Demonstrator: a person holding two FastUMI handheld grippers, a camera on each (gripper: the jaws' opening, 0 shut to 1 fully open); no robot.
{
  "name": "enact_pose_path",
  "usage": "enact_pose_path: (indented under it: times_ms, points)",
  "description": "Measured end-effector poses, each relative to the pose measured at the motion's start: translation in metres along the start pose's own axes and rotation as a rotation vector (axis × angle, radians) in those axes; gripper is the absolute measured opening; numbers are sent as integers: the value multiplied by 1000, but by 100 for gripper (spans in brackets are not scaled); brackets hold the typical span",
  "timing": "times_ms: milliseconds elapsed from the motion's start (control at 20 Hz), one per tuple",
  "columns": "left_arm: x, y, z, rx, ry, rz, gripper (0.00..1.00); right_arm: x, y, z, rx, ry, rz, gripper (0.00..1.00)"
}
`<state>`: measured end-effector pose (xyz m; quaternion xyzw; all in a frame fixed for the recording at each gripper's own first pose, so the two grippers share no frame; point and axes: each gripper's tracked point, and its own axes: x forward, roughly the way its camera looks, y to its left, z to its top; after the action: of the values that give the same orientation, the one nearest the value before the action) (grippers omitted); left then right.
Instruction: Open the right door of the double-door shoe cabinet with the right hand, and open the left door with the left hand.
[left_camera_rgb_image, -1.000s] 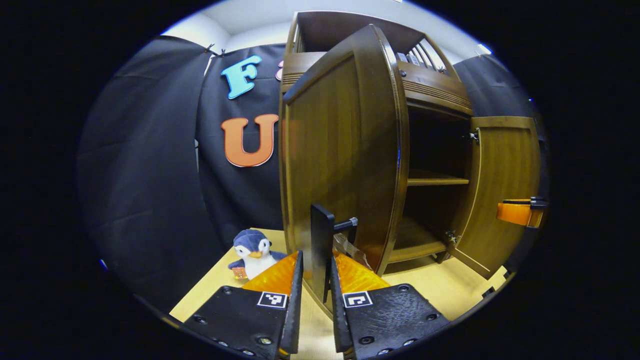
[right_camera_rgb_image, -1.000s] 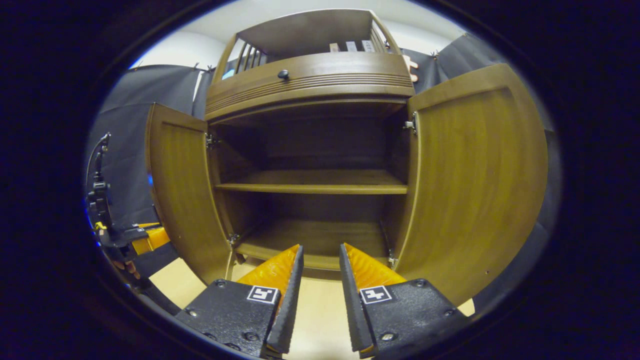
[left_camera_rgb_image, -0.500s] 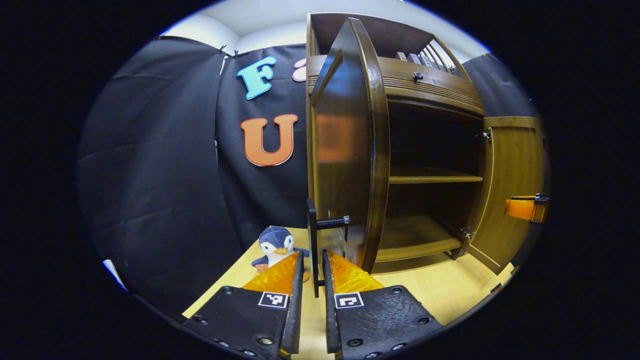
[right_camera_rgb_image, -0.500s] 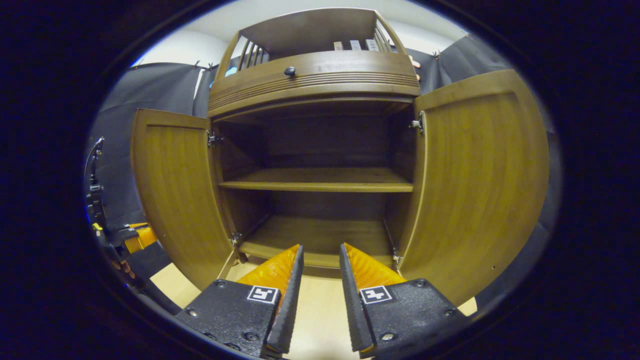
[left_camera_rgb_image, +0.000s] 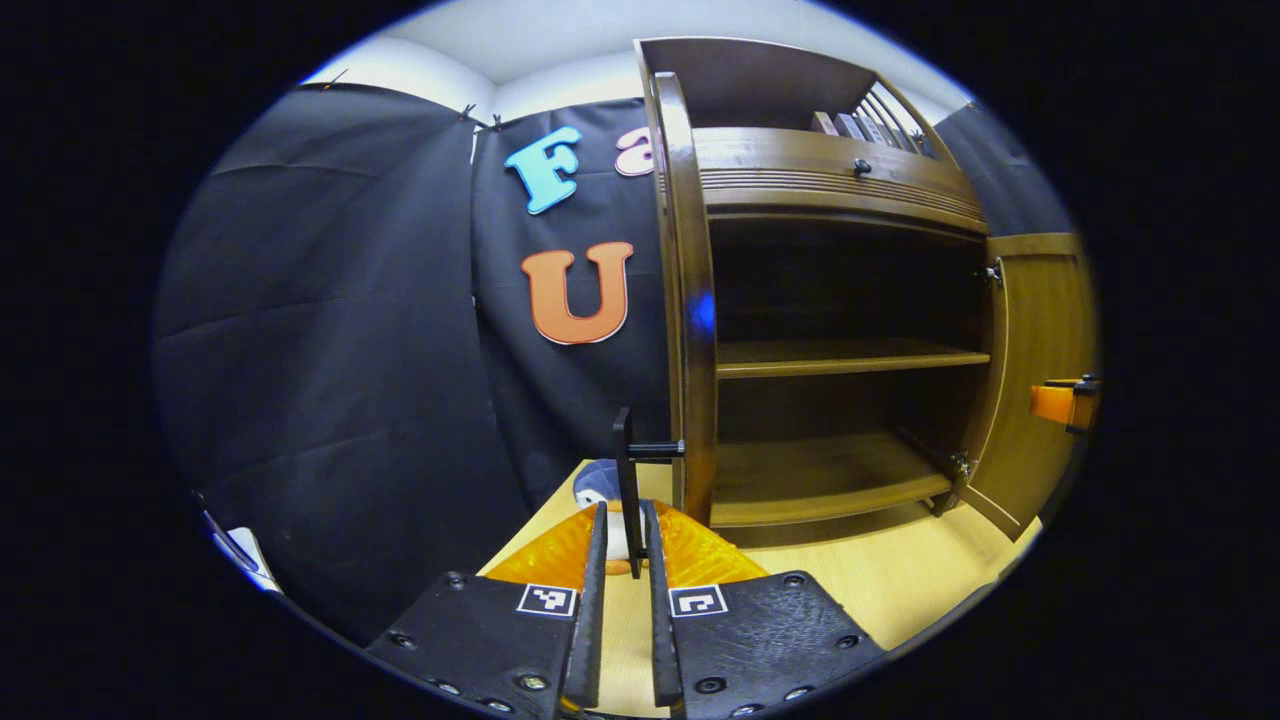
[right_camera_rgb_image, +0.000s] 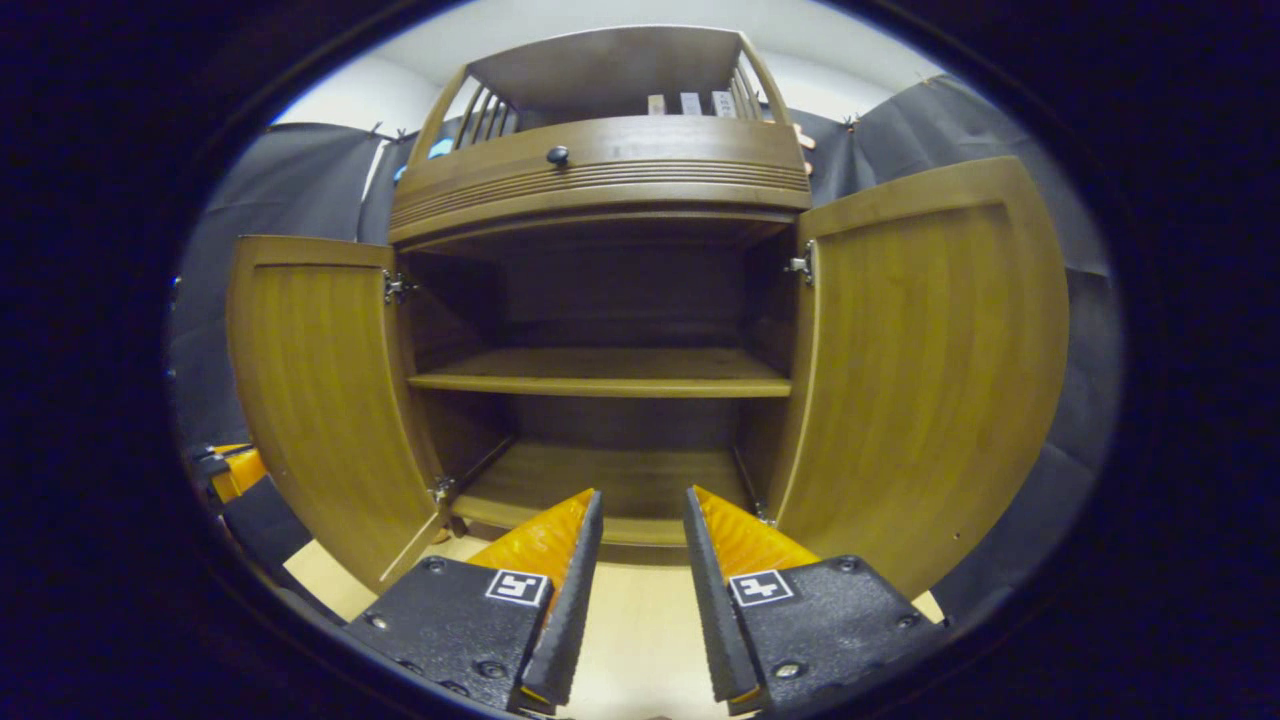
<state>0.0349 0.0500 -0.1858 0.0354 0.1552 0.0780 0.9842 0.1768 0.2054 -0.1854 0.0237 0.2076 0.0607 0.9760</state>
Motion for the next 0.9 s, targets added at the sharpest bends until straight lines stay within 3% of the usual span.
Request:
enact_pose_path:
  times_ms: [150, 250, 500, 550, 650, 700, 750, 800, 900]
  points:
    - [-13, 13, 10, 8, -19, 49, 20, -2, -4, 5, 2, -5, -20, 57]
    - [-22, 8, 21, 19, -44, 42, 20, -5, -7, 10, 1, -3, -30, 61]
    - [-27, -29, 41, 3, -71, -51, 20, -16, -19, 28, -5, -37, -62, 63]
    - [-27, -42, 48, -7, -80, -80, 33, -18, -22, 33, -2, -50, -74, 63]
    - [-26, -58, 57, -3, -96, -111, 33, -22, -25, 40, -5, -73, -74, 65]
    - [-26, -66, 60, 1, -101, -131, 20, -24, -28, 43, -10, -80, -76, 65]
    - [-26, -77, 62, 2, -100, -158, 33, -27, -30, 46, -16, -86, -78, 63]
    - [-27, -84, 63, 5, -98, -176, 26, -31, -31, 49, -19, -93, -76, 65]
    - [-26, -97, 68, 14, -95, -202, 38, -36, -33, 57, -22, -108, -71, 68]
